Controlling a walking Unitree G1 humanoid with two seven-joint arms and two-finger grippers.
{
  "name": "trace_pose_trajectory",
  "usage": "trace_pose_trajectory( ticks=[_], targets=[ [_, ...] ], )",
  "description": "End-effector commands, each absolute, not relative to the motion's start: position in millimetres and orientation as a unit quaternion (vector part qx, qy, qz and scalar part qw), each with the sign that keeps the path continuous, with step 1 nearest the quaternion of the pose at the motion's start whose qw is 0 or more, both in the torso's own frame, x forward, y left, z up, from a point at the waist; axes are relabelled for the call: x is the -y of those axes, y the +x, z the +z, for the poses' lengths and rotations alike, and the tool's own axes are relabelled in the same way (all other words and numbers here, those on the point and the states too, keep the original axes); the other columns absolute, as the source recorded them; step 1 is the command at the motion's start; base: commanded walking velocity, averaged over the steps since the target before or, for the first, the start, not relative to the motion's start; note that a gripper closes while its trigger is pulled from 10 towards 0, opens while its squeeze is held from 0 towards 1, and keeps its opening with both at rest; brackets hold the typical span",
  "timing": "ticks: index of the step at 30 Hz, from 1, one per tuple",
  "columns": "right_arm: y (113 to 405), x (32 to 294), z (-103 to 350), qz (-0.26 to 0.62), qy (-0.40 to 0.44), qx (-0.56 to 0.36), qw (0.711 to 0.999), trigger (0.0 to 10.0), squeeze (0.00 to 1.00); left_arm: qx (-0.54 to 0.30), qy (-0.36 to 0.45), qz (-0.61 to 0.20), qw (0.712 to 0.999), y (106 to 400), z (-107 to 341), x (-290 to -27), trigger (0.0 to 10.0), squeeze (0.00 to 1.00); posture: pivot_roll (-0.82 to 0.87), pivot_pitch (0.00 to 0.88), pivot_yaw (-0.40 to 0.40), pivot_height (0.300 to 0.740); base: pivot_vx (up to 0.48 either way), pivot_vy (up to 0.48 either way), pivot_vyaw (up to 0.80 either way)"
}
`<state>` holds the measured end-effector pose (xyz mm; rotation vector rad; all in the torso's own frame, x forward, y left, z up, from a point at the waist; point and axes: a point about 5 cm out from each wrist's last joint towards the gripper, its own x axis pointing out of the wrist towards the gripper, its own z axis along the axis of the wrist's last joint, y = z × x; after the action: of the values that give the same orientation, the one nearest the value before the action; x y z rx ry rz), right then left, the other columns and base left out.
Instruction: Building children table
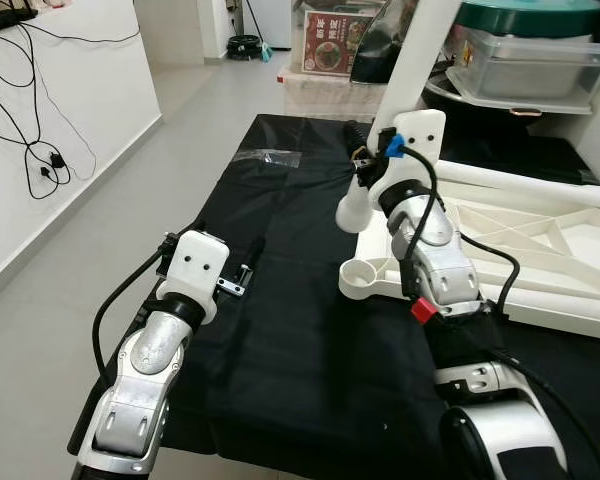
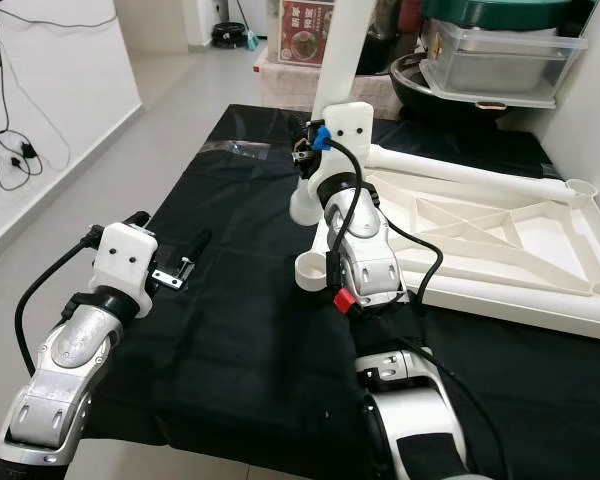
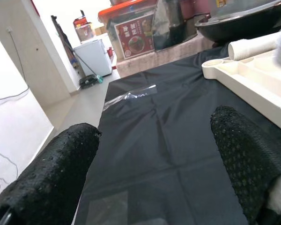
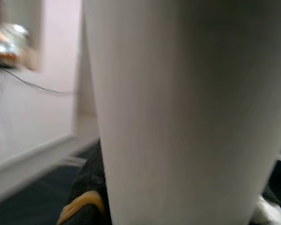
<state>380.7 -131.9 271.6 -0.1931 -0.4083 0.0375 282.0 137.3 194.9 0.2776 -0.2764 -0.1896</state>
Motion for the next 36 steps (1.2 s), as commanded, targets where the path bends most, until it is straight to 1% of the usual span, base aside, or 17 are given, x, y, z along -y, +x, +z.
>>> trace_pose_trajectory(
  ticks=[1,6,7,8,10,11,12,15,17,18,23,24,25,26,29,30,36],
  targets=[
    [386.0,141.8,269.3,-0.035,-0.135,0.207,0.968,10.0,0.00,0.122,0.128,-0.097,0.979,278.7,190.3,-135.9,10.0,0.00,0.09,0.071,-0.027,0.740,0.000,0.000,0.00],
    [394.4,145.0,259.3,-0.046,-0.138,0.195,0.970,10.0,0.00,0.112,0.120,-0.113,0.980,270.9,185.2,-130.2,10.0,0.00,0.10,0.102,-0.026,0.740,0.000,0.000,0.00],
    [397.3,144.4,254.7,-0.046,-0.136,0.191,0.971,10.0,0.00,0.107,0.117,-0.119,0.980,267.4,182.3,-127.6,10.0,0.00,0.10,0.102,-0.026,0.740,0.000,0.000,0.00],
    [399.0,142.1,253.5,-0.041,-0.126,0.196,0.972,10.0,0.00,0.105,0.119,-0.128,0.979,262.6,180.4,-123.4,10.0,0.00,0.11,0.128,-0.024,0.740,0.000,0.000,0.00],
    [399.6,140.5,253.5,-0.038,-0.119,0.200,0.972,10.0,0.00,0.104,0.121,-0.134,0.978,259.6,179.5,-120.8,10.0,0.00,0.11,0.128,-0.024,0.740,0.000,0.000,0.00],
    [403.3,137.2,258.3,-0.051,-0.121,0.206,0.970,10.0,0.00,0.105,0.111,-0.149,0.977,253.8,180.9,-113.8,10.0,0.00,0.13,0.176,-0.030,0.740,0.000,0.000,0.00],
    [403.3,137.2,258.3,-0.051,-0.121,0.206,0.970,10.0,0.00,0.105,0.111,-0.149,0.977,253.8,180.9,-113.8,10.0,0.00,0.13,0.176,-0.030,0.740,0.000,0.000,0.00],
    [410.2,132.7,278.9,-0.093,-0.127,0.228,0.961,10.0,0.00,0.104,0.089,-0.169,0.976,238.6,186.3,-101.6,10.0,0.00,0.14,0.221,-0.034,0.740,0.000,0.000,0.00],
    [410.9,132.0,282.5,-0.096,-0.126,0.232,0.960,10.0,0.00,0.102,0.087,-0.171,0.976,237.3,186.5,-100.7,10.0,0.00,0.14,0.221,-0.034,0.740,0.000,0.000,0.00],
    [411.5,131.8,289.1,-0.102,-0.130,0.239,0.957,10.0,0.00,0.103,0.086,-0.174,0.975,234.0,188.2,-99.1,10.0,0.00,0.15,0.254,-0.036,0.740,0.000,0.000,0.00],
    [412.4,131.1,297.8,-0.108,-0.131,0.249,0.954,10.0,0.00,0.104,0.086,-0.177,0.975,231.0,190.0,-98.1,10.0,0.00,0.15,0.254,-0.036,0.740,0.000,0.000,0.00],
    [414.1,132.9,304.9,-0.114,-0.137,0.249,0.952,10.0,0.00,0.103,0.085,-0.178,0.975,226.9,191.5,-97.2,10.0,0.00,0.16,0.292,-0.047,0.740,0.000,0.000,0.00],
    [414.1,132.9,304.9,-0.114,-0.137,0.249,0.952,10.0,0.00,0.103,0.085,-0.178,0.975,226.9,191.5,-97.2,10.0,0.00,0.16,0.292,-0.047,0.740,0.000,0.000,0.00],
    [415.6,135.2,307.3,-0.122,-0.156,0.246,0.949,10.0,0.00,0.103,0.084,-0.177,0.975,223.7,193.3,-96.9,10.0,0.00,0.16,0.306,-0.052,0.740,0.000,0.000,0.00],
    [415.6,135.2,307.3,-0.122,-0.156,0.246,0.949,10.0,0.00,0.103,0.084,-0.177,0.975,223.7,193.3,-96.9,10.0,0.00,0.16,0.306,-0.052,0.740,0.000,0.000,0.00],
    [416.4,136.4,308.5,-0.126,-0.179,0.246,0.944,10.0,0.00,0.103,0.082,-0.177,0.975,220.6,195.3,-96.2,10.0,0.00,0.16,0.312,-0.048,0.740,0.000,0.000,0.00],
    [416.5,141.0,309.6,-0.139,-0.215,0.253,0.933,10.0,0.00,0.096,0.082,-0.179,0.976,212.4,195.7,-96.5,10.0,0.00,0.17,0.322,-0.037,0.740,0.000,0.000,0.00]
  ],
)
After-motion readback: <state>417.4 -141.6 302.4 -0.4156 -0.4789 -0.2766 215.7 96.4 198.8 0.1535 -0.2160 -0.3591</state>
